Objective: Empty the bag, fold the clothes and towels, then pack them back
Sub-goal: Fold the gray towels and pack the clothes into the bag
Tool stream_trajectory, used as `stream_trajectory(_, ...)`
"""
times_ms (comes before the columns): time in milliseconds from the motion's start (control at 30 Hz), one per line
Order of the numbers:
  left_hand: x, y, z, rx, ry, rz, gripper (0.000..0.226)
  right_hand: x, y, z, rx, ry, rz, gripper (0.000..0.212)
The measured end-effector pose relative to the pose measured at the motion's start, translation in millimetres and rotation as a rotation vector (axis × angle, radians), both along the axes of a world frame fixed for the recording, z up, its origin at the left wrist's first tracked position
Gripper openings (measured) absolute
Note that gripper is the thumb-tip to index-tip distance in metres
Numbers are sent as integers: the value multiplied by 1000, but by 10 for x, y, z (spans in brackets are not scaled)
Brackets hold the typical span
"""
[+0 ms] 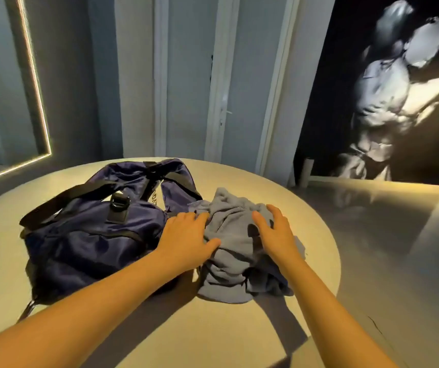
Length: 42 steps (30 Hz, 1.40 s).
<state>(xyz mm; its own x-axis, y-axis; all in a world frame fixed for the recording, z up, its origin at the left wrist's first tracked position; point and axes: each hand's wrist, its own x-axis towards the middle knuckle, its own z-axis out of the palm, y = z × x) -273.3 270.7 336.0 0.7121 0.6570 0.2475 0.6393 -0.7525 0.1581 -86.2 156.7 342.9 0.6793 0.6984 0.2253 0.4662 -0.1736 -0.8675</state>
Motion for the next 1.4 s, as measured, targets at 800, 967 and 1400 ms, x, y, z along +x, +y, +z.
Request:
stream_trajectory(800,-92,619,-423,-171,-741,-117,39,109,357,-1039,93,-287,-86,61)
stream_trajectory(967,330,523,-103,-582,-679,-179,46,127,277,-1075,139,-212,-74,68)
stream_trajectory(1400,123,412,893,-474,-831,-165,10,-7,256,-501,416,-69,-97,39)
